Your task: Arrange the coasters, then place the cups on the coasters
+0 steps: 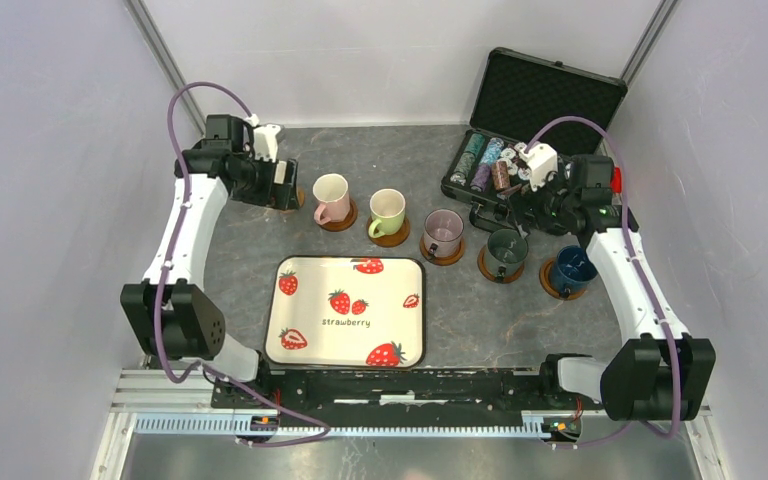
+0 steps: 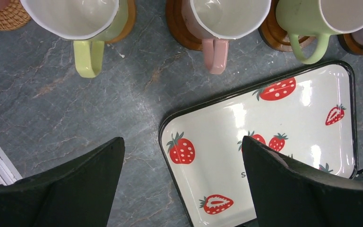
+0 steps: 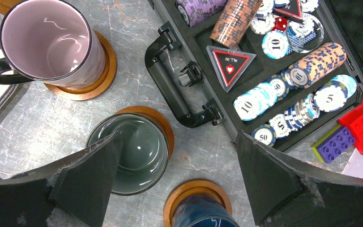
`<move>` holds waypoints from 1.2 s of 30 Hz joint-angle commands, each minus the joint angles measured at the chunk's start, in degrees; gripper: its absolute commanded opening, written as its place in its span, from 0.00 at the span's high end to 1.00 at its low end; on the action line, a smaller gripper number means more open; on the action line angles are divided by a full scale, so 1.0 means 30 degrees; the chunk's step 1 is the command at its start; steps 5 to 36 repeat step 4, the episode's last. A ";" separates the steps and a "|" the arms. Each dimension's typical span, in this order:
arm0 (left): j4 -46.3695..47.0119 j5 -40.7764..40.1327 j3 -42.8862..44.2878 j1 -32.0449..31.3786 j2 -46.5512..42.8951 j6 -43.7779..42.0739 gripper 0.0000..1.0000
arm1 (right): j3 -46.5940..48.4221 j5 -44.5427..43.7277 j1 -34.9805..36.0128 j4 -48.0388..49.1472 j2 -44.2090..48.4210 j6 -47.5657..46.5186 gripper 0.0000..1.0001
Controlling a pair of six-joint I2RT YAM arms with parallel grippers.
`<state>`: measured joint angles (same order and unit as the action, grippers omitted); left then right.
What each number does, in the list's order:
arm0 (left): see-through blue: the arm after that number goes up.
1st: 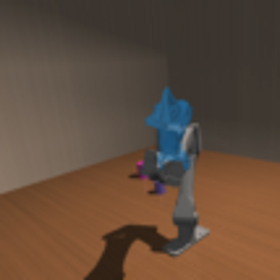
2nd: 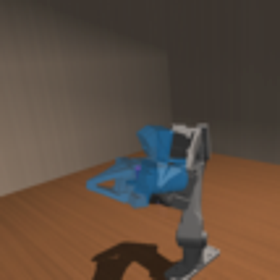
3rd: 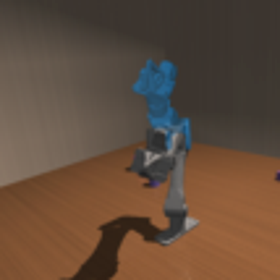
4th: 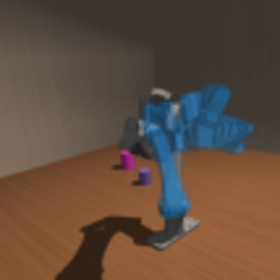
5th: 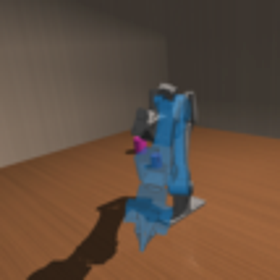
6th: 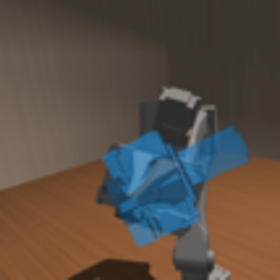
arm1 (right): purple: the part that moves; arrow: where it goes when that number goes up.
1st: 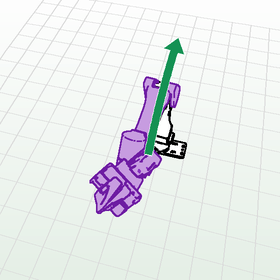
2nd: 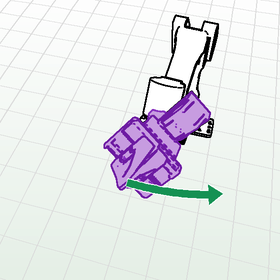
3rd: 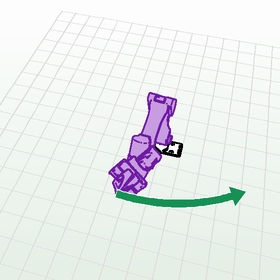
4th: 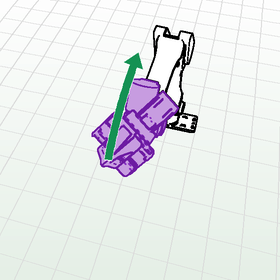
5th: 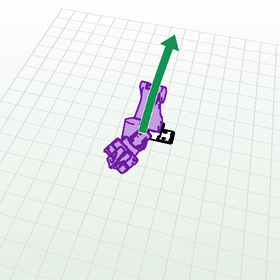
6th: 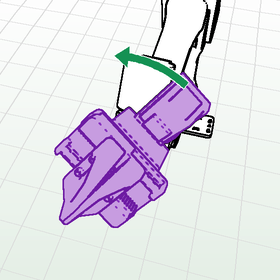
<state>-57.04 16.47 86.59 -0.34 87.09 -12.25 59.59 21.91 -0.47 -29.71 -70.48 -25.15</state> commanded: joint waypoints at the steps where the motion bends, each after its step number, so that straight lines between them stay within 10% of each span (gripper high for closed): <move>1: 0.0078 -0.0519 0.1108 0.0084 0.0136 0.1126 0.00 | 0.0397 -0.0236 0.0040 0.0719 0.0113 0.0092 0.02; 36: 0.0156 -0.0617 0.1284 0.0082 0.0192 0.1171 0.00 | 0.0509 -0.0301 0.0047 0.0680 0.0054 0.0040 0.02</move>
